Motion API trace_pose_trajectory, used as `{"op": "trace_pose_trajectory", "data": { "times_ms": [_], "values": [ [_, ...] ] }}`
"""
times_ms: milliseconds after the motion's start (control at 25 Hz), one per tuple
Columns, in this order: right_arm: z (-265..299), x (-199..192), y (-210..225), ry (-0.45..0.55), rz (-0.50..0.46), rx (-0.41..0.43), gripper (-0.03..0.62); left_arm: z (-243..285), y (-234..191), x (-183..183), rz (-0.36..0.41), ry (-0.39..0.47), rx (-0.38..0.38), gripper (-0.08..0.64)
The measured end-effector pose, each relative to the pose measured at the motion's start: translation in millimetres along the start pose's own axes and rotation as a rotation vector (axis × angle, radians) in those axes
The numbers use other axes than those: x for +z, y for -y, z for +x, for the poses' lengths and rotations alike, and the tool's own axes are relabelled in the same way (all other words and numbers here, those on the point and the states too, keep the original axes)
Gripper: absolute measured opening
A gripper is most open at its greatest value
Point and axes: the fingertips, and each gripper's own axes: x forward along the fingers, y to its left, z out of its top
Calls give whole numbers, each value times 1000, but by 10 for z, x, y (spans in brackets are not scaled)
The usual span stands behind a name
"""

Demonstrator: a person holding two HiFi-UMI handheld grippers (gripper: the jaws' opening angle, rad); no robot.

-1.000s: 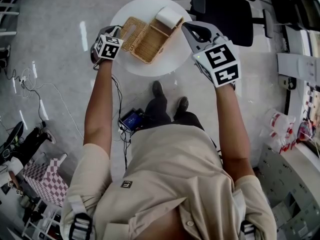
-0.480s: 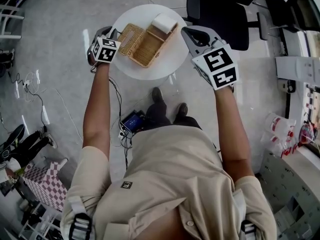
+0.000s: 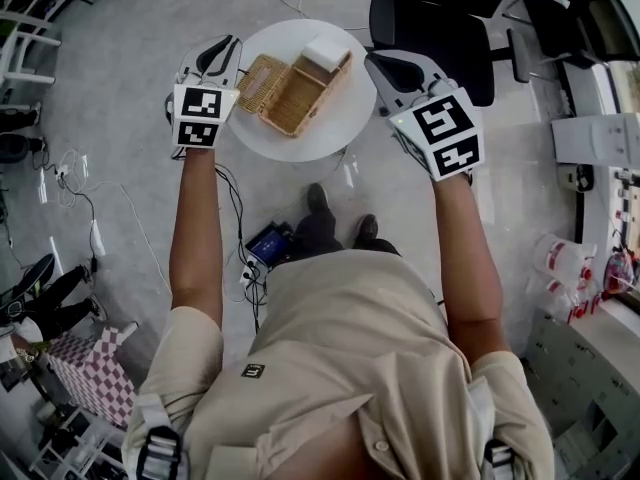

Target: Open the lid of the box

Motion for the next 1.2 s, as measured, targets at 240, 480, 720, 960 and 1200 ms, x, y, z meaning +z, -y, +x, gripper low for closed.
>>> {"op": "trace_pose_trajectory", "data": {
  "times_ms": [240, 480, 720, 960, 1200],
  "values": [
    [-327, 333, -155, 88, -7, 24, -8, -684, 186, 1006, -141, 239, -103, 32],
    [-658, 758, -425, 178, -39, 73, -8, -1327, 369, 1642, -205, 407, -200, 32],
    [-1003, 1020, -709, 233, -73, 128, -11, -1822, 600, 1983, -172, 442, -204, 32],
    [-1266, 1161, -890, 271, -105, 139, -11, -2155, 774, 2098, -151, 462, -190, 32],
    [-1376, 1129, -959, 269, -115, 146, -11, -2275, 866, 2112, -150, 465, -175, 32]
  ]
}}
